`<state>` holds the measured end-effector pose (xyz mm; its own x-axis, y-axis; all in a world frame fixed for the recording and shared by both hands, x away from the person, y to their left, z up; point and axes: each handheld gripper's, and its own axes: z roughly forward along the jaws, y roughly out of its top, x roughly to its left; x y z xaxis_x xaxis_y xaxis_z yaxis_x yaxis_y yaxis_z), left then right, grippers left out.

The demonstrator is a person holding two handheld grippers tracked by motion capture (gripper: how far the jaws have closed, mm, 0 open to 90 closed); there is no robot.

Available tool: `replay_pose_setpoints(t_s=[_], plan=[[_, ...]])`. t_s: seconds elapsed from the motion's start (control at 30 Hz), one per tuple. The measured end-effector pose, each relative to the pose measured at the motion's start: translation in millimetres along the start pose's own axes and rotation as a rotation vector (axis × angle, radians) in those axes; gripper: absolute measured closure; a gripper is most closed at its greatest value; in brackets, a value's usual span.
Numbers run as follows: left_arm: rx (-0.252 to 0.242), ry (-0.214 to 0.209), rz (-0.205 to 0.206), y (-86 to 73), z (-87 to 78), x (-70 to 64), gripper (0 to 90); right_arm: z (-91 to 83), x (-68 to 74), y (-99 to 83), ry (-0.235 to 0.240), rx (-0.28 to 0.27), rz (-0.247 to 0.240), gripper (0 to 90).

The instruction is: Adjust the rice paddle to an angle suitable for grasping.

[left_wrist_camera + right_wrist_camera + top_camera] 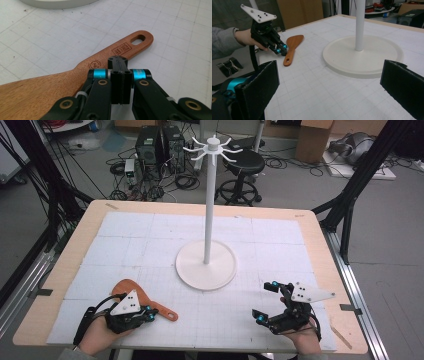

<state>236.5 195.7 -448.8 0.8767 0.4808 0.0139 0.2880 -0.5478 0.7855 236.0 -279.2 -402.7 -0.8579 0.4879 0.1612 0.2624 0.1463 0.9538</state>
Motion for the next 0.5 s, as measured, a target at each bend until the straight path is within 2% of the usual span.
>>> replay_pose_setpoints(t_s=[0.17,0.23,0.5], plan=[[0.004,0.019,-0.005,5.2,5.7,0.1,89.6,-0.4,0.0,0.0,-0.002,0.001,0.005,1.1],[0.008,0.026,-0.024,8.8,10.0,0.7,89.6,-0.4,0.0,0.0,-0.002,0.001,0.004,1.1],[0.015,0.034,-0.010,16.5,19.3,5.5,89.6,-0.9,0.0,-0.2,-0.001,-0.001,0.005,1.1]])
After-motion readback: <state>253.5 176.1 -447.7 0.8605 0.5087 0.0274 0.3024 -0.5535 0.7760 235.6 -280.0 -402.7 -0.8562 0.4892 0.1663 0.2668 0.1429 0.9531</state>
